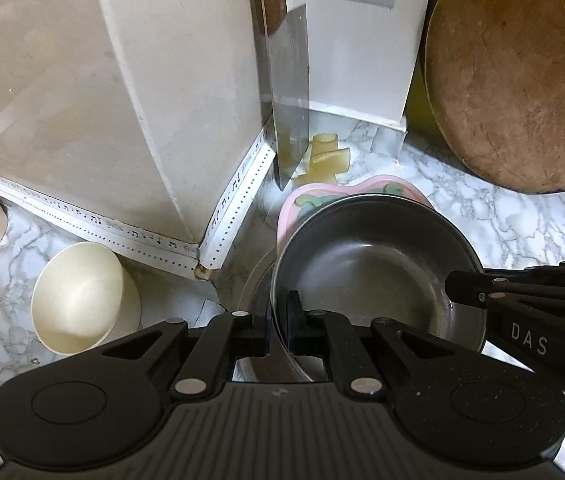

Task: Organize plates and bowls
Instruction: 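Carry the pink pot to the dark frying pan and lower it inside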

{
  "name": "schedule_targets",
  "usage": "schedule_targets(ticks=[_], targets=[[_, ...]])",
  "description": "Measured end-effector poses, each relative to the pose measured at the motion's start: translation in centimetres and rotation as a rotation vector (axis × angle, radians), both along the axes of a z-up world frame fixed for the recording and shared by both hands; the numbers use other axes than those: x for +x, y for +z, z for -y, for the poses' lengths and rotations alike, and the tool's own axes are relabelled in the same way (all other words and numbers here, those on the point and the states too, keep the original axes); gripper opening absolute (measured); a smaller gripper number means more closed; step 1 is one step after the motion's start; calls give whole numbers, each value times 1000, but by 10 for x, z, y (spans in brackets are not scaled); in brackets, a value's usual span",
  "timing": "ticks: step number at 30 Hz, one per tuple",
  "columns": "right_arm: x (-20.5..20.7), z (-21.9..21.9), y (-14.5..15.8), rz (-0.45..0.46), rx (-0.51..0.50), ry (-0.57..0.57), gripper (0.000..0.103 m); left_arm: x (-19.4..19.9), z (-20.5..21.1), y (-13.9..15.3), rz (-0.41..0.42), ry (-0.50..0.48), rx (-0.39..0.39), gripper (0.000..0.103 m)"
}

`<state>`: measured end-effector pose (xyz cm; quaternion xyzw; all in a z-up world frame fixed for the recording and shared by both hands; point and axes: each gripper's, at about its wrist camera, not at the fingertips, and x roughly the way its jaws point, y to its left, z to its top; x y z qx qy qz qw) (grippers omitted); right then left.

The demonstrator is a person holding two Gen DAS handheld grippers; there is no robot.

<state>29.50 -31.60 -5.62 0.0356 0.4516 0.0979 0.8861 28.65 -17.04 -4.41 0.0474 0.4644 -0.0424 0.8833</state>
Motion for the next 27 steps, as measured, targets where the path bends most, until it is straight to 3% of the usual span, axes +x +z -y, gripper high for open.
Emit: schedule_targets(ticks=[27], targets=[[21, 3, -37, -64, -11, -11, 10, 21, 10, -36, -65, -11, 10, 6]])
